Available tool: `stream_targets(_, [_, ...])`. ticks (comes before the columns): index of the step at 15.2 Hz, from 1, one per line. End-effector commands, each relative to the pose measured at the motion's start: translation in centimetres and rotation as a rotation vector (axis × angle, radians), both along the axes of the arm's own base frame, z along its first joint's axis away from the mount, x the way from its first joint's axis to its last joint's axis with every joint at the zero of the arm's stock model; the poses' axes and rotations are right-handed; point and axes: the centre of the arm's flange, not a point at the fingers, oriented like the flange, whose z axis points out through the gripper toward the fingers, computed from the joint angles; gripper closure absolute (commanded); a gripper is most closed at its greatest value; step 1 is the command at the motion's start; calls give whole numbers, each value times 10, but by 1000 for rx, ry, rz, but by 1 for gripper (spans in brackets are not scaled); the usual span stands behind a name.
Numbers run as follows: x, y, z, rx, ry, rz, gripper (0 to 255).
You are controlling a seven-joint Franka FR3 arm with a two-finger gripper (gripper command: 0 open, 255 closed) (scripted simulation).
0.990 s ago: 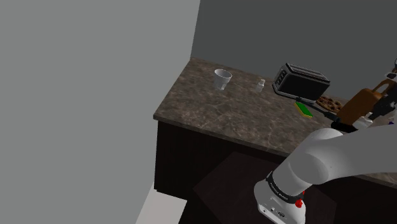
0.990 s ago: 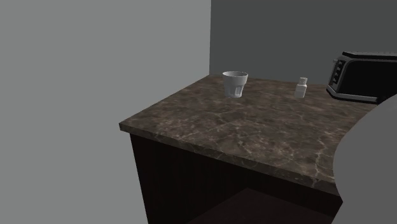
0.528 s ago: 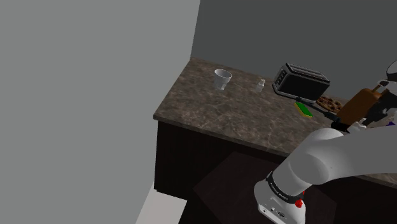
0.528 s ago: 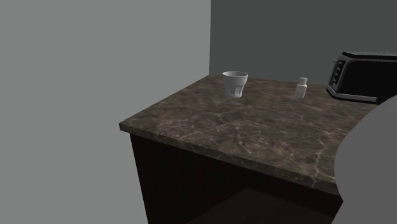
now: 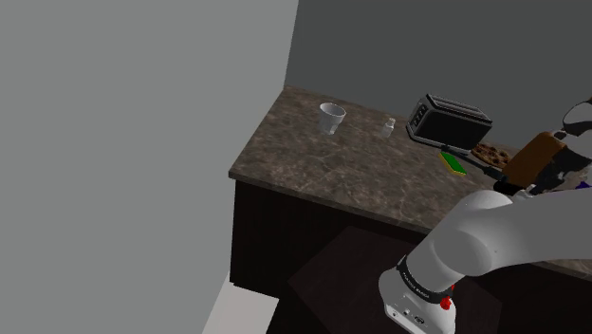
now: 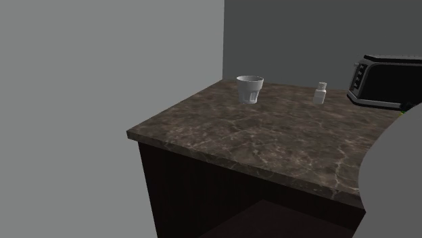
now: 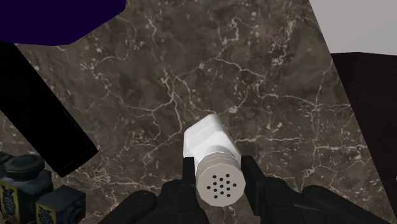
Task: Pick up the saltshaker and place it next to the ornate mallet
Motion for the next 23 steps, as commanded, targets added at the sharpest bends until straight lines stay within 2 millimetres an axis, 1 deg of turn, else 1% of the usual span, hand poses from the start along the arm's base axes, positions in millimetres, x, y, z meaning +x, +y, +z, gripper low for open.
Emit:
stream_targets(1, [-1, -1, -11, 0, 0, 0, 255])
stream_targets(7, [-1, -1, -45, 0, 0, 0, 255])
stream_targets(15, [-1, -1, -45, 0, 0, 0, 255])
stream_targets(16, [-1, -1, -45, 0, 0, 0, 0])
stream_targets(21, [-1, -1, -45, 0, 0, 0, 0])
stream_targets(23, [-1, -1, -18, 0, 0, 0, 0])
